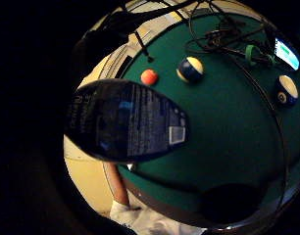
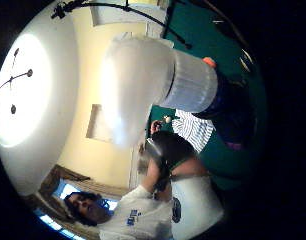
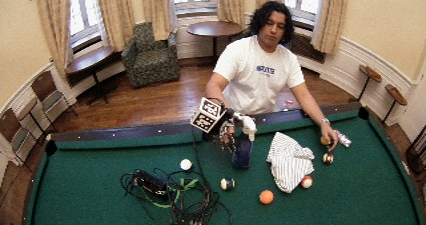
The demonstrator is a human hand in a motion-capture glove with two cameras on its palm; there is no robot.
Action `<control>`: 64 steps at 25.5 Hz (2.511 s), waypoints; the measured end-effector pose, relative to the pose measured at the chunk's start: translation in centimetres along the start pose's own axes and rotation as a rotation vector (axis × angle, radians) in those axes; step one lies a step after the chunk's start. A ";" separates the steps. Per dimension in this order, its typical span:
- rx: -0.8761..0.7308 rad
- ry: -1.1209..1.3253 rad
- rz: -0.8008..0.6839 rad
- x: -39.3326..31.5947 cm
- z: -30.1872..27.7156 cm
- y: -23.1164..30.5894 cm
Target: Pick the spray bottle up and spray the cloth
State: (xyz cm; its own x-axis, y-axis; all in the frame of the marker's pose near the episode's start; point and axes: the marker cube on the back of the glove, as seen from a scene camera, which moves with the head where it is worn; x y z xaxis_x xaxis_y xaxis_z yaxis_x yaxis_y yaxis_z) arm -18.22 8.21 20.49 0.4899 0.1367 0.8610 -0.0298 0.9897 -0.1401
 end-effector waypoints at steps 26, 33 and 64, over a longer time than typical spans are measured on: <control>0.323 -0.071 -0.022 -0.5 2.7 -5.8; 0.299 -0.043 -0.001 -0.5 2.8 -7.0; 0.232 -0.043 0.009 -2.4 2.4 -8.4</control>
State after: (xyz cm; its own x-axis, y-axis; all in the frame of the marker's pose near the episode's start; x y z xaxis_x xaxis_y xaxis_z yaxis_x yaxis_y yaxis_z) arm -21.26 -0.35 20.77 0.4513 0.1426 0.8809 -0.2357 0.9712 -0.0364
